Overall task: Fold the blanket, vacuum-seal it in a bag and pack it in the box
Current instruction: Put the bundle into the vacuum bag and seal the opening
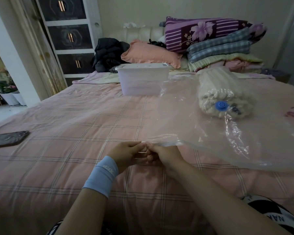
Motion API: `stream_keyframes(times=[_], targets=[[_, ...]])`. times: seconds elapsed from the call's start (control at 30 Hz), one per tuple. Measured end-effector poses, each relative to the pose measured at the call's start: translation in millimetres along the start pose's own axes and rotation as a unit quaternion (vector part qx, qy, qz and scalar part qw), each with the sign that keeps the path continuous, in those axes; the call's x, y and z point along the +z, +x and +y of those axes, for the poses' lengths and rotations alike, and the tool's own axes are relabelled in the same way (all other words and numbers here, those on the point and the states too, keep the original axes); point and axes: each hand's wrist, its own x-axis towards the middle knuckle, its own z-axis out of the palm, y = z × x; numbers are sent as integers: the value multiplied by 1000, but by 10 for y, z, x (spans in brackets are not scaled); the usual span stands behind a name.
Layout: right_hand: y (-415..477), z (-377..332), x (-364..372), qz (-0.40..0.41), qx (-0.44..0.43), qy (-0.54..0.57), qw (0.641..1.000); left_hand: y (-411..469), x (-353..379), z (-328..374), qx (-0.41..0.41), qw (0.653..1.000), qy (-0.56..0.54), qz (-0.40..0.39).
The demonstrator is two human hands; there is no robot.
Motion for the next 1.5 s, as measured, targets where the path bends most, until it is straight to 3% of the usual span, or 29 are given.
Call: stream_keyframes(times=[0.3, 0.97, 1.13, 1.27, 1.5], targets=[[4, 23, -17, 63, -8, 11, 998, 78, 56, -75, 26, 996, 47, 68], [27, 74, -41, 99, -15, 24, 995, 131, 174, -157, 47, 997, 16, 66], [1, 60, -62, 68, -21, 16, 997, 84, 162, -81, 28, 998, -19, 60], [-67, 79, -23, 43, -6, 4, 999, 20, 72, -36, 14, 999, 23, 43], [-41, 159, 89, 89, 54, 77, 992, 69, 76, -66, 52, 981, 163, 87]])
